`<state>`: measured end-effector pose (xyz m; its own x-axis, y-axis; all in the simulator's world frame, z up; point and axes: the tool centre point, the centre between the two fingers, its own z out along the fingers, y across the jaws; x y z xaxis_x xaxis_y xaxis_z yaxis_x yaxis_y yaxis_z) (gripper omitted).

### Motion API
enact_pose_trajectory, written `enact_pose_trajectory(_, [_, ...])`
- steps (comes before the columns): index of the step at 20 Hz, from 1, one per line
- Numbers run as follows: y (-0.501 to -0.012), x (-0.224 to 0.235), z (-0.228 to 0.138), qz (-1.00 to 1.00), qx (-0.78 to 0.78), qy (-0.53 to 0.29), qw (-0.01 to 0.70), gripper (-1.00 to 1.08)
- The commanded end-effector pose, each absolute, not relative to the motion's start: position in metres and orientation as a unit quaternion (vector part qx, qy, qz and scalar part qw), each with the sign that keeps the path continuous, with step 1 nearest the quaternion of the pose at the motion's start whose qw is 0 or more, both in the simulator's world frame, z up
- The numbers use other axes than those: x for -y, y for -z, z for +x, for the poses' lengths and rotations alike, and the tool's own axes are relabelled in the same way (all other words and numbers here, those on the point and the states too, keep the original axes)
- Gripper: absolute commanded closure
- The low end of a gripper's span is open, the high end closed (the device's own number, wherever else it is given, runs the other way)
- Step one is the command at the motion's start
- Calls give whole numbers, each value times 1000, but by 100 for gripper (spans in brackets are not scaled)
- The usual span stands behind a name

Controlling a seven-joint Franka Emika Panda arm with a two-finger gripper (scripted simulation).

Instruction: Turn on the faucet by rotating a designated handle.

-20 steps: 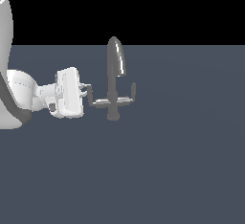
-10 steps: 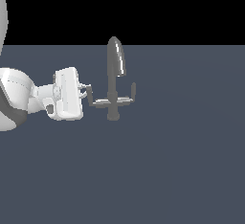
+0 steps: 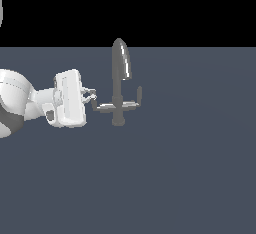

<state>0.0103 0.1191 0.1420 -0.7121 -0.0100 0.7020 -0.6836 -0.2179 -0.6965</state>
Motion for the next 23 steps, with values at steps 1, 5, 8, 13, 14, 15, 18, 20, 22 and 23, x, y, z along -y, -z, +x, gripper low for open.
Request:
enact_pose_trajectory(1, [-138,-117,1,299,579,-721,237,108])
enact_pose_trajectory(5, [-134,-114,-12,298,579,-721,237,108])
enact_pose_trajectory(8, [-130,-112,-22,298,579,-721,237,108])
enact_pose_trajectory(13, [-135,-111,-20,291,584,-723,228,108])
enact_pose_trajectory(14, [-129,-110,-24,292,583,-723,229,108])
enact_pose_trajectory(15, [-123,-109,-27,292,583,-722,230,108])
enact_pose_trajectory(18, [-104,-108,-37,294,581,-722,233,108])
enact_pose_trajectory(20, [-92,-107,-43,295,580,-722,235,108])
enact_pose_trajectory(22, [-80,-106,-50,297,579,-721,237,108])
enact_pose_trajectory(23, [-80,-106,-50,297,579,-721,237,108])
